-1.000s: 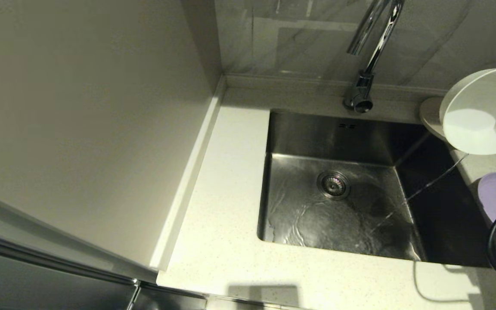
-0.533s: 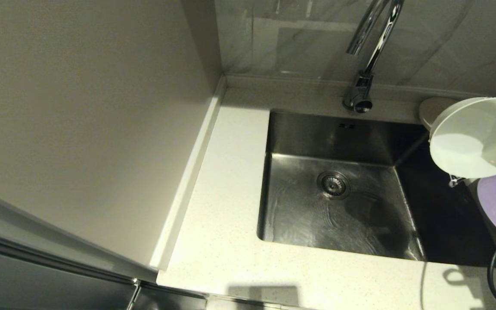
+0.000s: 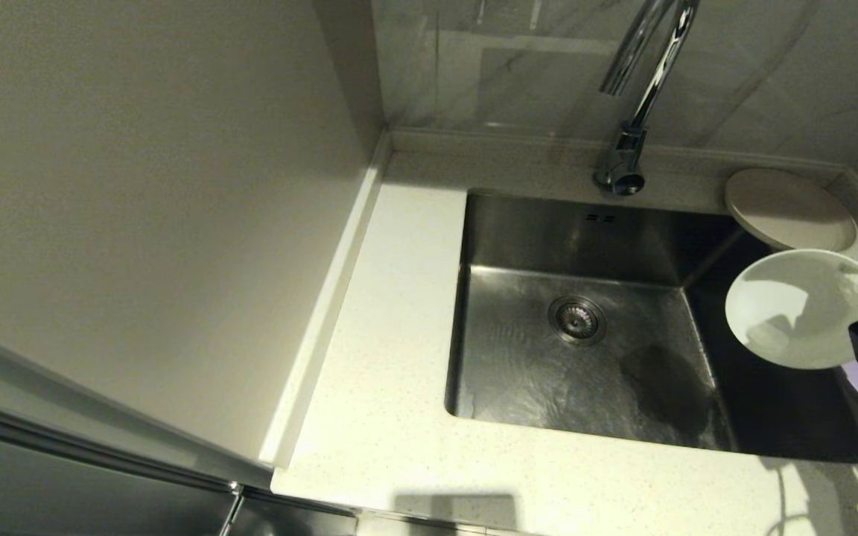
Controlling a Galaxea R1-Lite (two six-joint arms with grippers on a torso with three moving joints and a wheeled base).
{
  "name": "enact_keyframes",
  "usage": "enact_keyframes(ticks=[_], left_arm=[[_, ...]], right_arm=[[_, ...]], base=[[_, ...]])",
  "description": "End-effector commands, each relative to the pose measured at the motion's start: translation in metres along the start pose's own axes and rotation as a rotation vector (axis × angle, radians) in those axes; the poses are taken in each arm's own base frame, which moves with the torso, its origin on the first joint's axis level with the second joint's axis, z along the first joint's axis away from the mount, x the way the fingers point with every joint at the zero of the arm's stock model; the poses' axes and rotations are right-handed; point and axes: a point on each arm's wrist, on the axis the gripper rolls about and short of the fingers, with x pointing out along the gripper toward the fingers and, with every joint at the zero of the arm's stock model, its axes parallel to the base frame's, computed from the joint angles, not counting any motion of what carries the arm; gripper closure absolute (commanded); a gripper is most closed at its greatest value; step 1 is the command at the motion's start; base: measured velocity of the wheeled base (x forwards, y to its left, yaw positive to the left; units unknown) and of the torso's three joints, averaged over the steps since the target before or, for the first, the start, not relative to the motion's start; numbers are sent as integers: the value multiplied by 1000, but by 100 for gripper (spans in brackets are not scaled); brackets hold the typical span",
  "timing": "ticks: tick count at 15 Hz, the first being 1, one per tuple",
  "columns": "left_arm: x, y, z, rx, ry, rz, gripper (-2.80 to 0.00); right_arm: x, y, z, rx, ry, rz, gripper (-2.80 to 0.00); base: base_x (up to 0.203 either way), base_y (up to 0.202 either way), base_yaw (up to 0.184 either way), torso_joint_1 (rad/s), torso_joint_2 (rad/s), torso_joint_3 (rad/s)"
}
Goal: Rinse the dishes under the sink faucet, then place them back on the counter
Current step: Put a bowl back to the table from the sink
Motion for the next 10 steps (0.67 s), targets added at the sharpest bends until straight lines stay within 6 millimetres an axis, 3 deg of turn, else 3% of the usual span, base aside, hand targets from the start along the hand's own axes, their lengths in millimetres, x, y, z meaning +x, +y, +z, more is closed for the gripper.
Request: enact_keyframes(ticks=[1,10], left_arm=[[0,0,0,0,-2,0,0],[0,0,0,0,-2,0,0]], right_arm=[[-23,-4,0,-138,148,-16,0],[-42,-2,3,-574,-10,-237,0]], base=[[0,0,0,0,0,0],[0,0,0,0,0,0]])
